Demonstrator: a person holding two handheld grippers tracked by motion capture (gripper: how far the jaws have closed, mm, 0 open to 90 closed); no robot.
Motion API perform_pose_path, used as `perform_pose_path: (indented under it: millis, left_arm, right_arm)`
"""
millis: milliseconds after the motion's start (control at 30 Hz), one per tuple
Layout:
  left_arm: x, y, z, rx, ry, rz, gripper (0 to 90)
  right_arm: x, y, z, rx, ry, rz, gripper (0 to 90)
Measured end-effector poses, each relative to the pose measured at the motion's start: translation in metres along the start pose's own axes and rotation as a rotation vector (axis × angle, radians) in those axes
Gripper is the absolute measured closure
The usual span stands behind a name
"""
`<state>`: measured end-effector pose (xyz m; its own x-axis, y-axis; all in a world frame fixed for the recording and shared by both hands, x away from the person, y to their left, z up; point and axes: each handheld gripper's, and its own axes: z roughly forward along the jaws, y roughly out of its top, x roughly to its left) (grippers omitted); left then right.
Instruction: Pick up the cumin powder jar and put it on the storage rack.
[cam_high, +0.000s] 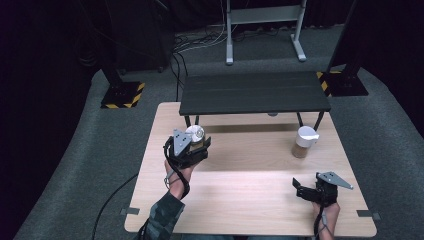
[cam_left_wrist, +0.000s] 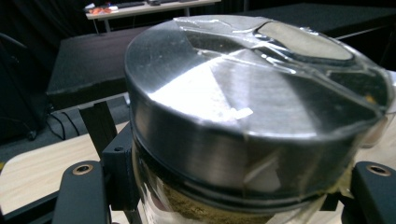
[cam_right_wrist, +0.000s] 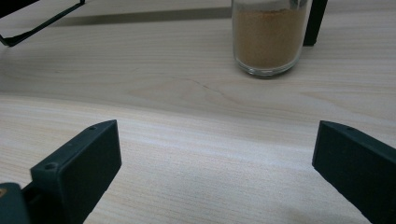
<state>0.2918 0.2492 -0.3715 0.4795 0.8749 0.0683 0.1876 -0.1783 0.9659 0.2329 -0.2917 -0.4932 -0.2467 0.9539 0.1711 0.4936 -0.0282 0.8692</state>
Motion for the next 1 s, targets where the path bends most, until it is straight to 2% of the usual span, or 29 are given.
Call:
perform_pose_path:
  millis: [1000]
  left_arm:
    - [0.009, 0.035, 0.016, -0.021, 0.007, 0.029, 29.6]
  right_arm:
    - [0.000, 0.001, 0.001, 0.006, 0.004, -0.009, 0.0]
